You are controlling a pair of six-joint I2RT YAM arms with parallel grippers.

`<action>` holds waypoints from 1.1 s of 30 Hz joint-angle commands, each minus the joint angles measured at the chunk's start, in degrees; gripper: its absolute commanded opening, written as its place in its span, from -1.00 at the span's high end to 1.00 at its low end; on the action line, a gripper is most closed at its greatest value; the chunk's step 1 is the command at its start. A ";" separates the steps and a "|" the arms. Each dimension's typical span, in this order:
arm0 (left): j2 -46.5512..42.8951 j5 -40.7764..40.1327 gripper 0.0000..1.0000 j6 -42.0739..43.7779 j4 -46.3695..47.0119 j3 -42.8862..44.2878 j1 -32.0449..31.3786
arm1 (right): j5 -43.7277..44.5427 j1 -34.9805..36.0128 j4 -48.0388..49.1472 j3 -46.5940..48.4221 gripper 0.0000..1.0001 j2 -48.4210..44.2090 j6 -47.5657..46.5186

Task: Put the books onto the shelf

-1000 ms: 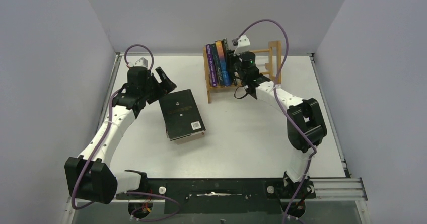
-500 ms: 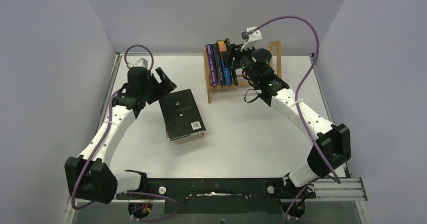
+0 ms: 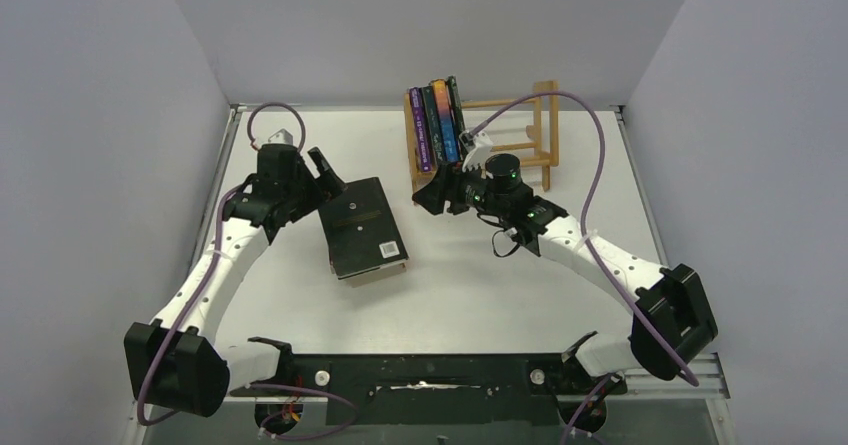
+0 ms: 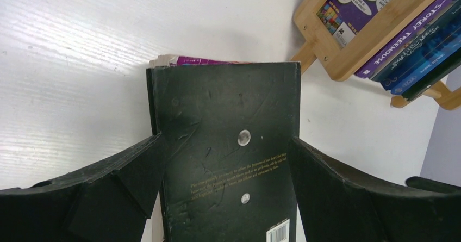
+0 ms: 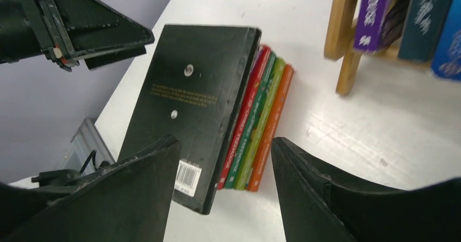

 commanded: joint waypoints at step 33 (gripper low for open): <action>0.20 -0.35 -0.64 -1.61 2.87 -1.93 -1.91 | -18.04 2.83 15.28 -2.87 -0.43 14.79 18.01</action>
